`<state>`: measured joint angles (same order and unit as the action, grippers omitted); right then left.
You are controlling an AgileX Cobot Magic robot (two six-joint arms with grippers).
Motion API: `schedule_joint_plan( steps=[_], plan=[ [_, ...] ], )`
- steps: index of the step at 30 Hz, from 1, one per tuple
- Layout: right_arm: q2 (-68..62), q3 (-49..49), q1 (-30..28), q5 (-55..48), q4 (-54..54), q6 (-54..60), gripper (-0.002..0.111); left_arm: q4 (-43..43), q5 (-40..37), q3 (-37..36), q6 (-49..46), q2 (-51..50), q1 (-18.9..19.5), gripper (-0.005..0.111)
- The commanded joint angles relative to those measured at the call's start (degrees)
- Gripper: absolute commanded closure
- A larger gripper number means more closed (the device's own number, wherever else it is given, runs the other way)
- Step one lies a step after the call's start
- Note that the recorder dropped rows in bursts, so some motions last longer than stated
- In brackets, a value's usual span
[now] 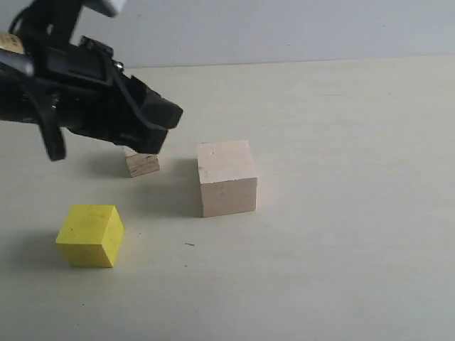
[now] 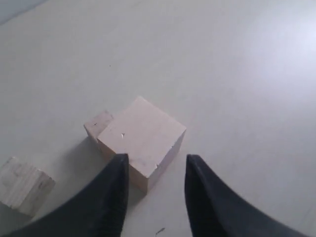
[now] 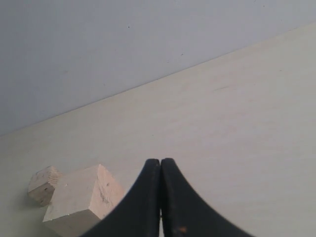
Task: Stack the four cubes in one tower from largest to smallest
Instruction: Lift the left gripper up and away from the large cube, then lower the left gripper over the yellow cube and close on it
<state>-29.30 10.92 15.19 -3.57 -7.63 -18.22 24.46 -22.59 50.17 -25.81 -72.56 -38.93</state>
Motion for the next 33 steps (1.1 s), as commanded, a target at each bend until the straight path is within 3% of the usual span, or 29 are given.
schedule_joint_plan(
  steps=[1,11,19,29,33],
  plan=[
    [-0.1,0.4,0.1,1.1,0.1,0.0,0.108,-5.5,-2.4,0.4,6.4,8.5,0.1,0.071],
    [-0.1,0.4,0.1,5.8,0.1,0.1,0.108,-19.2,-13.2,0.4,19.7,24.9,0.1,0.071],
    [-0.1,0.4,0.1,5.3,-1.5,-4.3,0.108,-37.1,-28.3,0.2,33.0,27.2,0.1,0.071],
    [-0.1,0.4,0.1,-3.4,-1.4,-4.3,0.108,-37.4,-28.8,-6.4,41.0,22.4,0.1,0.070],
    [-0.1,0.4,0.1,-3.6,-1.4,-4.3,0.108,-37.4,-28.8,-6.7,43.6,16.3,0.1,0.056]
  ],
)
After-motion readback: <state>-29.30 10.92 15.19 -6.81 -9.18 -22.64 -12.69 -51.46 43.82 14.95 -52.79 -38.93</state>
